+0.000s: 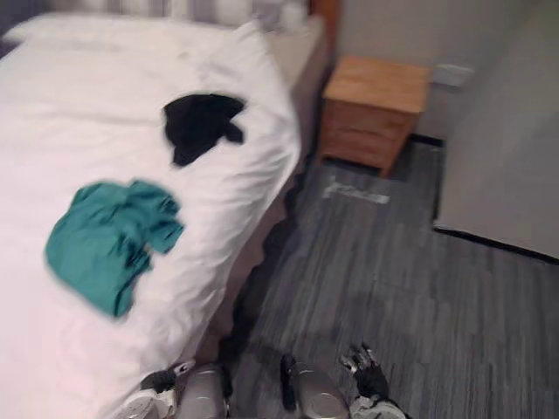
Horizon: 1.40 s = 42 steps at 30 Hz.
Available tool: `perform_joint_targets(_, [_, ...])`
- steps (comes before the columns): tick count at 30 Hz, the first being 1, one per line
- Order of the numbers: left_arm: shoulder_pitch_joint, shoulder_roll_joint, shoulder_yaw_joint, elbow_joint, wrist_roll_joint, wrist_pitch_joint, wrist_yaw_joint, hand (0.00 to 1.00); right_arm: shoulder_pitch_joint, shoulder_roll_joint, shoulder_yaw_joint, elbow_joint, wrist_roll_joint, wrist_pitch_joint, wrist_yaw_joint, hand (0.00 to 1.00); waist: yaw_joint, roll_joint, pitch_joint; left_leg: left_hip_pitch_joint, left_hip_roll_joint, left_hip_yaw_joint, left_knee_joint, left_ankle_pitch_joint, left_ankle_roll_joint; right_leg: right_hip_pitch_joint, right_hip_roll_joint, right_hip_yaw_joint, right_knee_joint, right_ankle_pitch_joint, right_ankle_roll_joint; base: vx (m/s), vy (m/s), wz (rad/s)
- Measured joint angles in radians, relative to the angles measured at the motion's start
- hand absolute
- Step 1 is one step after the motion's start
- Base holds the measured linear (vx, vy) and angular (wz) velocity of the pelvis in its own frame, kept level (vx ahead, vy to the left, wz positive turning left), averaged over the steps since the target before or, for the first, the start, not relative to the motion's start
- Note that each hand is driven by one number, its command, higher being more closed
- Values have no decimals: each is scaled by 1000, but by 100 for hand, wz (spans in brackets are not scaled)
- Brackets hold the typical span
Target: Tidy the bed and pick cloth on bed and put in laundry
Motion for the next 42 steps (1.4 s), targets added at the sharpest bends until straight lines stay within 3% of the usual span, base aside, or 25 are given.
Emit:
perform_joint_targets(2, [-1, 2, -15, 23, 2, 6, -8, 0, -20, -3, -3, 29, 2, 2, -1, 0, -6, 4, -11, 9, -29, -1, -111, 47, -26, -12, -3, 18, 32, -35, 40, 276, 229, -35])
perform_joint_targets(3, [0, 41, -68, 52, 9, 21, -49, 0, -33, 4, -2, 58, 3, 2, -3, 0, -5, -22, -13, 34, -77, -23, -154, 107, -39, -28, -28, 31, 84, -79, 86, 345, 255, -12])
perform_joint_targets(5, [6, 82, -144, 75, 28, 26, -82, 0, -37, 30, -5, 83, 5, 0, 1, 0, -2, -61, -15, 75, -125, -26, -192, 98, 3, -34, -66, 0, 141, -91, 128, 257, 172, -11])
perform_joint_targets(7, [26, 121, -163, 83, 15, 30, -113, 0, -43, 52, -3, 89, 6, -17, 12, 0, -6, -108, -10, 120, -159, -28, -227, 87, 6, -177, -116, -119, 442, -20, 96, 160, 61, -1])
perform_joint_targets(8, [26, 129, -187, 102, 3, 31, -110, 0, -40, 49, -5, 86, 5, -23, 18, 0, -28, -112, -11, 134, -163, -48, -205, 77, 23, -183, -124, -136, 501, 25, 114, 141, 12, 56])
perform_joint_targets(11, [23, 121, -234, 120, -13, 39, -84, 0, -12, 28, -12, 76, 9, -39, 26, 0, -62, -82, -1, 182, -138, -13, -156, 27, 9, -155, -127, -195, 520, 14, 68, 196, 36, 78])
perform_joint_targets(13, [23, 121, -227, 117, -12, 43, -67, 0, -22, 35, 1, 74, 14, -39, 30, 0, -53, -89, -2, 205, -138, 4, -193, 30, -4, -139, -167, -182, 269, -65, 80, 59, -144, -9])
perform_joint_targets(15, [18, 113, -217, 120, 2, 45, -39, 0, -30, 54, 7, 64, 23, -38, 10, 0, -58, -100, -6, 250, -150, 21, -233, 26, -34, -126, -196, -207, 134, -25, 64, 50, -187, -32])
perform_joint_targets(17, [9, 86, -206, 107, 9, 22, -23, 0, -21, 55, -2, 37, 19, -40, -11, 0, -55, -60, -6, 245, -140, 48, -107, -9, -42, -126, -187, -250, 129, -42, 89, 159, -145, -38])
perform_joint_targets(18, [7, 68, -180, 96, 9, -3, -13, 0, -30, 45, -5, 17, 9, -40, -28, 0, -59, -24, -6, 291, -113, 69, -56, -95, -47, -126, -165, -298, 148, -38, 80, 155, -51, -36])
perform_joint_targets(20, [-12, 59, -142, 77, 8, -24, 0, 0, -37, 34, -1, 24, 5, -20, -52, 0, -60, -10, -14, 276, -44, 62, 231, -152, -74, -109, -109, -304, 138, -65, 13, 149, -73, -17])
perform_joint_targets(21, [-9, 47, -117, 65, 7, -33, 4, 0, -35, 29, 3, 25, 6, -13, -58, 0, -51, 2, -20, 271, -32, 60, 351, -110, -84, -96, -87, -309, 121, -67, 10, 242, -145, -28])
perform_joint_targets(22, [3, -8, -55, 49, 0, -45, 4, 0, -32, -5, 9, 31, 8, -12, -58, 0, -48, 61, -52, 263, -5, 19, 451, 151, -99, -54, -30, -335, 67, -59, -5, 262, -98, -33])
perform_joint_targets(23, [6, -18, -33, 49, -9, -51, 4, 0, -47, -10, 19, 45, 7, -12, -58, 0, -44, 70, -61, 260, 6, 22, 461, 165, -105, -56, -27, -362, 95, -60, -16, 328, -84, -36])
perform_joint_targets(24, [17, -5, -11, 44, -24, -61, 0, 0, -53, -7, 36, 61, 5, -9, -56, 0, -37, 34, -65, 223, 4, 46, 528, 262, -94, -12, -39, -353, 89, -81, -32, 371, -35, -29])
perform_joint_targets(25, [16, -4, -3, 50, -33, -58, 4, 0, -68, -1, 37, 94, 3, -9, -49, 0, -25, 33, -47, 164, 29, 13, 656, 323, -60, 82, -14, -324, -22, -65, -50, 346, 39, -46])
perform_joint_targets(26, [16, -10, 9, 48, -35, -58, -3, 0, -85, -6, 30, 122, -3, -10, -46, 0, -9, 34, -46, 87, 14, 16, 714, 143, -31, 133, -10, -293, -81, -39, -62, 327, 53, -43])
perform_joint_targets(28, [15, -9, 13, 32, -36, -62, -11, 0, -102, -7, 27, 137, -18, -11, -38, 0, 13, 6, -41, 7, -28, 43, 606, -17, -5, 179, -31, -272, -130, -32, -60, 207, 43, -48])
perform_joint_targets(29, [19, -10, 12, 18, -45, -70, -21, 0, -113, -6, 27, 138, -27, -13, -33, 0, 24, 3, -43, -19, -63, 71, 406, -43, -14, 195, -52, -261, -146, -37, -53, 276, 57, -43])
perform_joint_targets(32, [12, -19, -10, 6, -66, -76, -26, 0, -112, -8, 26, 135, -32, -12, -32, 0, 14, 29, -37, -68, -85, 289, -110, 102, -4, 275, -69, -275, -231, -52, -6, 329, 103, 3])
perform_joint_targets(33, [11, -20, -12, 6, -82, -74, -27, 0, -110, -5, 35, 135, -32, -6, -35, 0, 23, 25, -37, -70, -85, 363, -145, 179, 34, 314, -78, -279, -261, -66, 18, 507, 175, 20])
perform_joint_targets(34, [8, -14, -12, 6, -90, -73, -32, 0, -114, -2, 37, 134, -32, -6, -37, 0, 28, 16, -36, -72, -92, 382, -138, 181, 69, 328, -89, -281, -271, -73, 28, 549, 184, 16])
perform_joint_targets(37, [-13, 15, -44, 6, -94, -27, -73, 0, -156, -20, 39, 121, -32, -18, -39, 0, 37, -2, -42, -139, -90, 470, 9, 47, 168, 292, -131, -336, -186, -110, 105, 627, 153, 34])
perform_joint_targets(39, [-6, 42, -71, 28, -91, 10, -98, 0, -206, -16, 48, 141, -31, -17, -39, 0, 43, -21, -25, -91, -94, 458, 21, -20, 165, 110, -217, -417, 332, -91, 200, 588, 108, 60])
perform_joint_targets(42, [48, 40, -121, 39, -91, 11, -48, 0, -217, -23, 68, 142, -31, -19, -34, 0, 46, -16, -6, 50, -103, 381, -13, -54, 133, 31, -354, -554, 560, -122, 115, 504, -17, 71])
